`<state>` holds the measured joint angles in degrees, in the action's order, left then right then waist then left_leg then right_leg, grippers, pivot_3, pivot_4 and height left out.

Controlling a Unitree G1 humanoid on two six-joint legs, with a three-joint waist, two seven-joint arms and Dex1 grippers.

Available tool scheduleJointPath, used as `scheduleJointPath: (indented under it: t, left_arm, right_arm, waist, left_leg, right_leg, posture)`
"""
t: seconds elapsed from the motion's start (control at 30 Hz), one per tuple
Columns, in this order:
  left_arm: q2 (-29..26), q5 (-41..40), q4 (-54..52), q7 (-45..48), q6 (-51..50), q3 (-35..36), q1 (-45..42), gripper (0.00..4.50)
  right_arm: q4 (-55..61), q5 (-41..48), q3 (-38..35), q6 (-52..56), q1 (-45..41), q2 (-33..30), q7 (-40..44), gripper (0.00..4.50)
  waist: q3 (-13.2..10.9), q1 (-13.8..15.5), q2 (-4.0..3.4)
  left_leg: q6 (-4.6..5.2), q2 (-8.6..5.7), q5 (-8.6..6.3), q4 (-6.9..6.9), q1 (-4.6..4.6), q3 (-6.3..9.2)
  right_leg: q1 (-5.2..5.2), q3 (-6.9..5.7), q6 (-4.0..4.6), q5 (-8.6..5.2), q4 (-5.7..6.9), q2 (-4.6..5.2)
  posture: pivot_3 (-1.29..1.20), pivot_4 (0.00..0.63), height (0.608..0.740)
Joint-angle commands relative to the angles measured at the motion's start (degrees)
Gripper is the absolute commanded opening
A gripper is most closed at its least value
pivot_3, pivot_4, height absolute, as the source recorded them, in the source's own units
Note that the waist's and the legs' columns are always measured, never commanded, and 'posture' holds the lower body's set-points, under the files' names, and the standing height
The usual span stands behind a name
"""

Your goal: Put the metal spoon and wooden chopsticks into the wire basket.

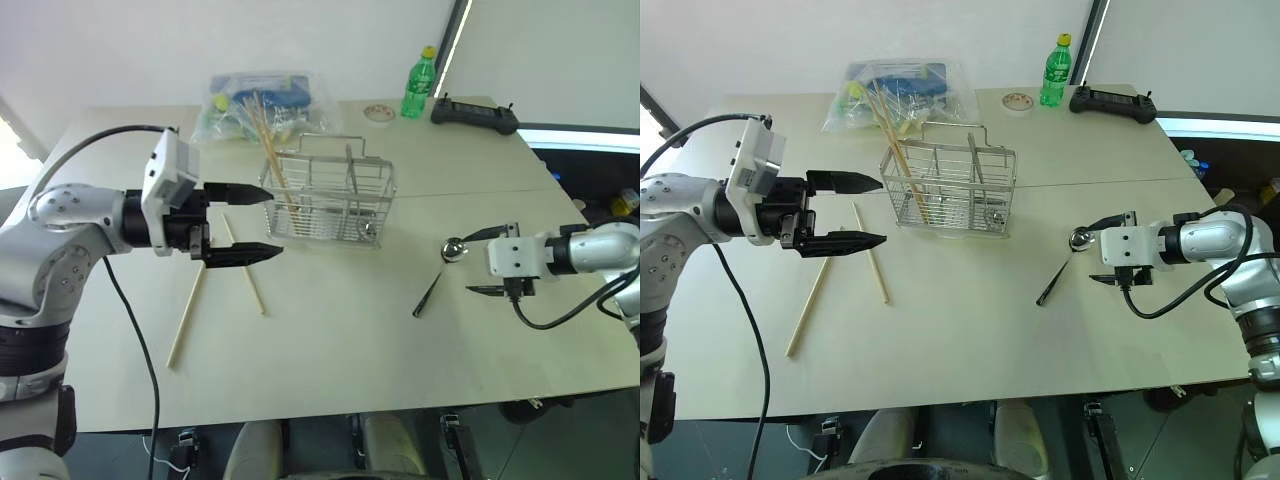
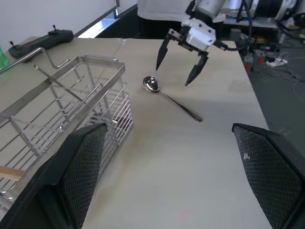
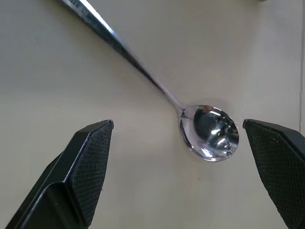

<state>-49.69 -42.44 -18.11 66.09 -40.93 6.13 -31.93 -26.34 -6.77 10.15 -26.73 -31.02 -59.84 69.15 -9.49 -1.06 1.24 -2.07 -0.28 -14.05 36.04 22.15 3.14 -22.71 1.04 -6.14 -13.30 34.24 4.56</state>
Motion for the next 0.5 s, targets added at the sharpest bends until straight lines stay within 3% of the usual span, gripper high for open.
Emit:
scheduleJointPath:
  t: [0.03,0.5]
  left_arm:
    - [-1.8,-1.5,-2.9,1.2,-0.5,0.8,1.0,4.44]
    - [-1.4,-3.2,-4.4,-2.5,-1.2,2.2,2.3,4.44]
  right_arm:
    - [-5.8,-5.5,3.4,-8.9,-6.1,0.3,0.1,4.5]
    - [-30.3,-24.2,20.4,-38.7,-28.0,8.8,-4.3,4.5]
  waist:
    - [0.0,-0.1,-0.07]
    - [-0.1,-0.2,-0.15]
  left_leg:
    - [0.0,0.0,0.0,0.0,0.0,-0.02]
    - [-0.03,-0.02,0.02,-0.03,-0.06,-0.02]
  right_leg:
    - [0.0,0.02,0.0,0.0,0.0,0.0]
    - [0.02,0.07,0.01,0.0,0.01,0.0]
  posture:
    - [0.0,0.15,0.726]
    - [0.0,0.15,0.726]
